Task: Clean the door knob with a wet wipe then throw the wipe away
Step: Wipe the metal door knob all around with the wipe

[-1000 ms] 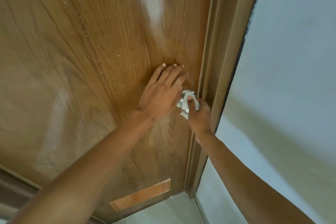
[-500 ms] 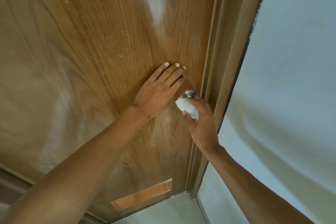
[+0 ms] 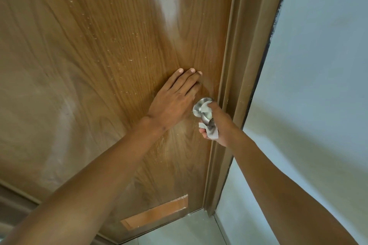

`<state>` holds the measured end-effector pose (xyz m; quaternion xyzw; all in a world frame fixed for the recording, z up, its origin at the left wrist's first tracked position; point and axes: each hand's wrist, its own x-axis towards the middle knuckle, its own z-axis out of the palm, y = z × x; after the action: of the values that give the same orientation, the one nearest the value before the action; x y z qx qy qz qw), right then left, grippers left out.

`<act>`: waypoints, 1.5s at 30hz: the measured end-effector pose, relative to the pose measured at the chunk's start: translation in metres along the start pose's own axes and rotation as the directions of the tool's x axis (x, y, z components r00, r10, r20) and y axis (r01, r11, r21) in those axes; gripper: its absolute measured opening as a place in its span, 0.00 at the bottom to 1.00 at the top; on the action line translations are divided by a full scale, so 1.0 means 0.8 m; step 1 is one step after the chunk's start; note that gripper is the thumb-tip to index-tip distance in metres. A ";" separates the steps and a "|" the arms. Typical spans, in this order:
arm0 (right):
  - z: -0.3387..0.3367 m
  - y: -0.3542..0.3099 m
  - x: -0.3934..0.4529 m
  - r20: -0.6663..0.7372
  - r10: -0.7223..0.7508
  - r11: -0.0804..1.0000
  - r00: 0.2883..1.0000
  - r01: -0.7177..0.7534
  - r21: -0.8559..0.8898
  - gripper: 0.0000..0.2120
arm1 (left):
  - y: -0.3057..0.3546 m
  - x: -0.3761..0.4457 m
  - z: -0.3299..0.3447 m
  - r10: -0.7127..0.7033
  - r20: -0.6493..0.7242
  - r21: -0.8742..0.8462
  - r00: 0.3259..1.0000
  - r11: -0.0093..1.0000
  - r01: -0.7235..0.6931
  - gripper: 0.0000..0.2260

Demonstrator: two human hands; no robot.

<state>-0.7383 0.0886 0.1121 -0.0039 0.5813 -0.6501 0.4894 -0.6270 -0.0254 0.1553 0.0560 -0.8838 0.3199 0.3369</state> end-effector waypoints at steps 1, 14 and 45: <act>-0.001 0.000 0.000 0.039 -0.010 1.000 0.999 0.009 0.019 0.16 | 0.001 0.001 -0.001 -0.002 0.001 -0.003 1.000 1.000 0.002 0.14; 0.002 0.048 0.000 0.032 -0.866 0.273 0.499 0.526 -0.805 0.31 | 0.004 0.001 -0.005 -0.006 0.026 0.043 1.000 0.999 0.005 0.17; -0.007 0.042 -0.022 -0.096 -0.502 0.860 0.859 0.508 0.049 0.18 | 0.002 0.000 -0.007 -0.012 0.074 -0.001 0.997 1.000 0.013 0.17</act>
<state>-0.7111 0.1094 0.0952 -0.1126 0.5548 -0.7760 0.2781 -0.6247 -0.0209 0.1575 0.0731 -0.8955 0.3149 0.3058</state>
